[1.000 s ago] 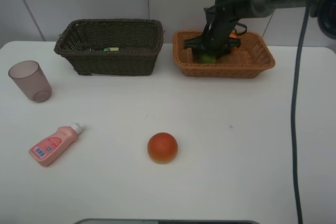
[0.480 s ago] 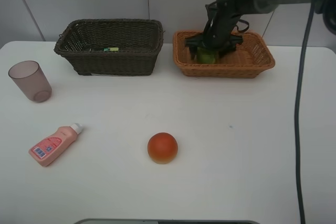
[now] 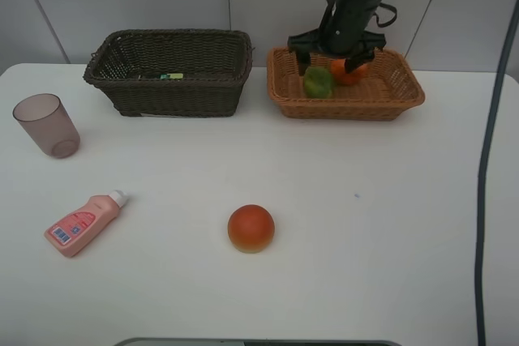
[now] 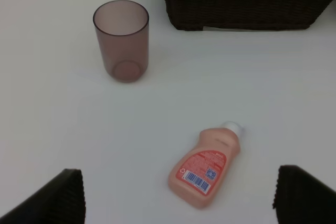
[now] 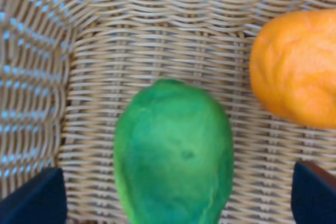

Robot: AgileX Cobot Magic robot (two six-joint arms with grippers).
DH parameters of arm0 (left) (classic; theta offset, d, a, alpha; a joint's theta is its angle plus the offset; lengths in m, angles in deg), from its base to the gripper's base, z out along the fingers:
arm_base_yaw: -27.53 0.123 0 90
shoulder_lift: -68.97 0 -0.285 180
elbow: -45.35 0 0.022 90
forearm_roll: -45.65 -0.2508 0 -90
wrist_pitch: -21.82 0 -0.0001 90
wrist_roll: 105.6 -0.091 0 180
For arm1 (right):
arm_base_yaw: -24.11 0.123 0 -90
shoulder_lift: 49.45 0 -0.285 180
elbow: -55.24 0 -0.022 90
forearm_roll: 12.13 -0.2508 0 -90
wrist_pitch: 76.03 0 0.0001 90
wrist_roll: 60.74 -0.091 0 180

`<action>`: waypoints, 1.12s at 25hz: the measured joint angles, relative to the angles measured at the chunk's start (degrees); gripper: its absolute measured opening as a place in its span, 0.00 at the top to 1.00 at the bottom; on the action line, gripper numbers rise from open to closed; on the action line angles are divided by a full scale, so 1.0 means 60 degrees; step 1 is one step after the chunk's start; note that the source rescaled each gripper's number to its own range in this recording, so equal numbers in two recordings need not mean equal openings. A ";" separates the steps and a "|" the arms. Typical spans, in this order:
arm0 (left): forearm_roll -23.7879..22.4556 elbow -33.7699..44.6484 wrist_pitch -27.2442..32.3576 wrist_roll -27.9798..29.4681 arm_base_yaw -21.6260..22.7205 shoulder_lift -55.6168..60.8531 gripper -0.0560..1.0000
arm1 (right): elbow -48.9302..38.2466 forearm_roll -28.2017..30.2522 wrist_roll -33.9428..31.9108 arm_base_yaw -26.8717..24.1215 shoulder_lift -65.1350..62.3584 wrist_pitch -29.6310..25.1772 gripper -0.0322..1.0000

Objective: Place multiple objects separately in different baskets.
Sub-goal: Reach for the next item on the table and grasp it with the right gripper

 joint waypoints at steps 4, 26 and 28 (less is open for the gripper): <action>0.0000 0.0000 0.0000 0.0000 0.0000 0.0000 0.08 | 0.0000 -0.0045 0.0000 0.0191 -0.0397 -0.0460 0.08; 0.0000 0.0000 0.0000 0.0000 0.0000 0.0000 0.08 | -0.5860 -0.0344 -0.0973 0.1404 -0.5337 0.0550 0.08; 0.0000 0.0000 0.0000 0.0000 0.0000 0.0000 0.08 | -0.6283 -0.0358 -0.1135 0.1594 -0.5542 0.0579 0.08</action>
